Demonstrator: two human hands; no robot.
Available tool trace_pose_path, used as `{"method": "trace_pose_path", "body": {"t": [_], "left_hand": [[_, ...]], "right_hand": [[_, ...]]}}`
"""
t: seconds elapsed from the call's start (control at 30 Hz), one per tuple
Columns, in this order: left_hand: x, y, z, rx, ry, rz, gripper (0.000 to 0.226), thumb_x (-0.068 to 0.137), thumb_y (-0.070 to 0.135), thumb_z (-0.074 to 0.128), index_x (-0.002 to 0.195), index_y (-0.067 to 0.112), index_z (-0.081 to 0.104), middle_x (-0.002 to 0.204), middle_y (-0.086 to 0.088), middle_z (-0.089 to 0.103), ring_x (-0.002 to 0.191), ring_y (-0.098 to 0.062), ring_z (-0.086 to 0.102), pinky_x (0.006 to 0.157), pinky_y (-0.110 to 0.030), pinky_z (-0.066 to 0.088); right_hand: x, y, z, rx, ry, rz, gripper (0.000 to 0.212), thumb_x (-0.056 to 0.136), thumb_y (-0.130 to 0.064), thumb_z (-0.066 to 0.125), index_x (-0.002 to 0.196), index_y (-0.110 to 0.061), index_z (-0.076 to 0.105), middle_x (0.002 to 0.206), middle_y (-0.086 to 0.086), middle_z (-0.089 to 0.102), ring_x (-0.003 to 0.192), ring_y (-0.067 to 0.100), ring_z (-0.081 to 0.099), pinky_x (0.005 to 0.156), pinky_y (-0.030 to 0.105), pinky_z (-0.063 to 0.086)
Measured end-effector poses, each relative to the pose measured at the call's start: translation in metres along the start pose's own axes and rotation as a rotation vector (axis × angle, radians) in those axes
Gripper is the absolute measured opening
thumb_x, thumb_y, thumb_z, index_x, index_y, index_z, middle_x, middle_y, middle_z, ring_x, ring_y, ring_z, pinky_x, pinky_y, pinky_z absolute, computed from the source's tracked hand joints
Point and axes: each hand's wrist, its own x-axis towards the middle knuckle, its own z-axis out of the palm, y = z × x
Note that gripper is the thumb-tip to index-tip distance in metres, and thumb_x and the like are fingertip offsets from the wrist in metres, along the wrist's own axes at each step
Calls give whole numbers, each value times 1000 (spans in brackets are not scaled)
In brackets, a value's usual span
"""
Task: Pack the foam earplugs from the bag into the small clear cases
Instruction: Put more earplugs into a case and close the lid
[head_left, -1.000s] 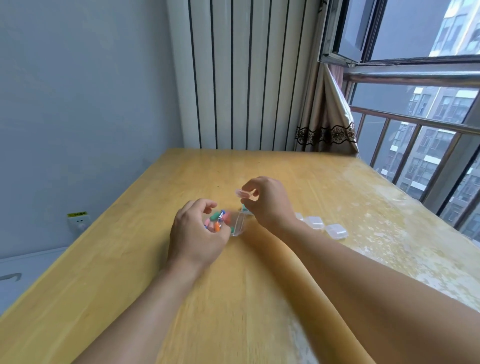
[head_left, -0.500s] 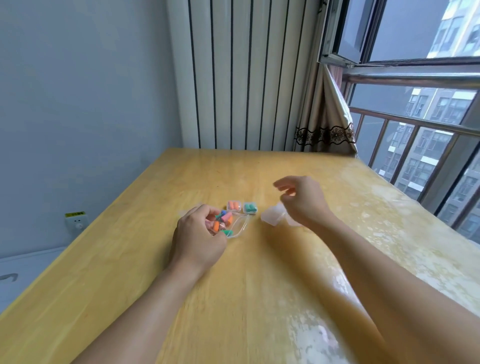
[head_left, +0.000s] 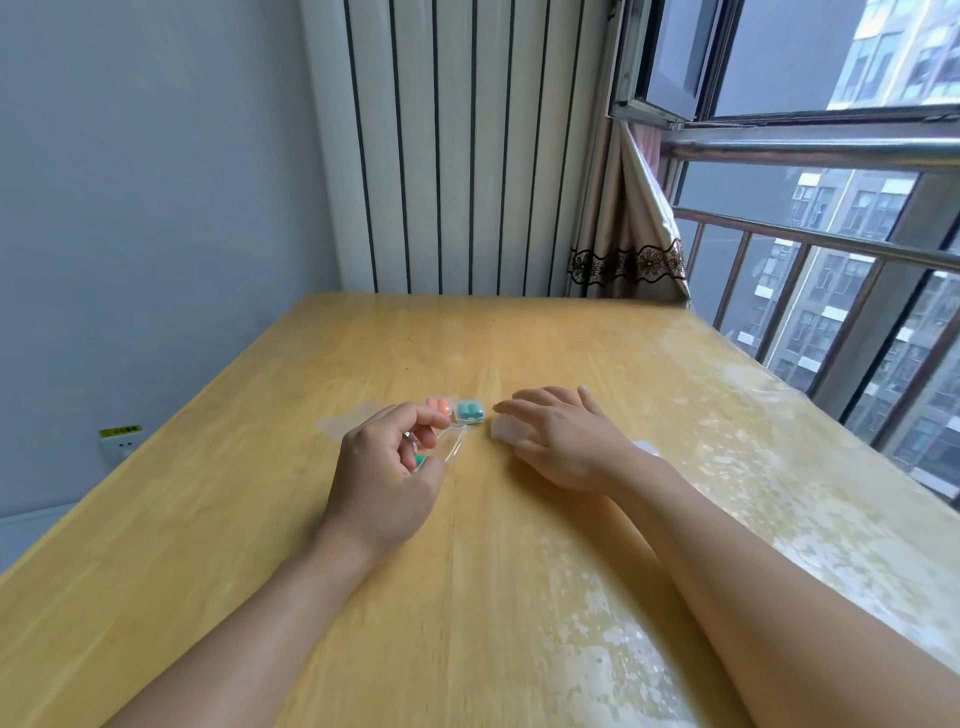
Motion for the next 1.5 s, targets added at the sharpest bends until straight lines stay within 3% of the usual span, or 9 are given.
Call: {"method": "trace_pose_path", "body": {"t": [0.17,0.3,0.43,0.63,0.77,0.97,1.2,1.37,1.5], "left_hand": [[-1,-2,-1,9,-29,-16,30,72,0,68,91,23,74,80,11,64,58,-8,46,56,-14,41],[-5,9,1,-197,-77,-130,29,72,33,73,101,28,73,94,10,68,70,-15,55,66,-24,49],[-10,24,1,-519,-186,-323,49,71,37,84,114,22,69,108,-4,70,84,-15,70,65,-32,59],[-12,24,2,-438,-143,-236,31,79,26,81,108,19,73,92,-1,77,79,-20,75,65,-28,60],[-12,19,4,-386,-139,-203,20,86,27,73,105,24,75,101,-4,78,83,-18,76,66,-30,62],[-11,14,3,-257,-231,-200,73,72,62,64,133,22,60,95,0,77,84,-16,75,65,-37,63],[-14,19,-3,-361,-444,-187,87,69,87,55,129,24,50,107,-4,69,78,-24,75,55,-44,59],[-15,15,-5,-316,-541,-194,64,83,72,52,130,29,43,93,4,70,74,-31,74,53,-47,58],[-13,11,-6,-255,-586,-201,68,84,74,52,133,29,41,91,-16,69,73,-44,69,54,-45,55]], "right_hand": [[-3,7,3,35,164,-88,44,95,-53,59,130,-27,59,136,-11,56,136,14,42,123,45,24],[-21,-9,-5,384,377,-108,36,85,-45,77,112,-22,71,103,-9,64,98,12,57,84,26,47],[-38,-40,-19,975,174,-159,27,94,-34,71,108,-12,76,96,11,75,80,9,60,70,25,47],[-49,-60,-25,1384,-47,-67,19,99,-15,63,104,-5,78,100,11,75,94,18,67,93,36,56],[-50,-62,-26,1397,42,-5,21,96,-1,63,83,-7,79,82,8,75,78,14,71,81,25,60],[-52,-64,-31,1113,121,-9,15,93,-5,70,85,6,76,76,17,76,69,20,73,77,34,64],[-56,-73,-35,1069,64,2,22,89,-3,58,84,-5,79,78,17,76,75,26,77,84,45,64],[-56,-75,-34,1041,77,45,24,86,1,58,85,-5,81,80,22,75,77,21,76,83,43,64],[-56,-74,-34,1011,62,114,18,82,-3,62,85,-3,80,80,20,76,76,24,78,85,48,63]]}}
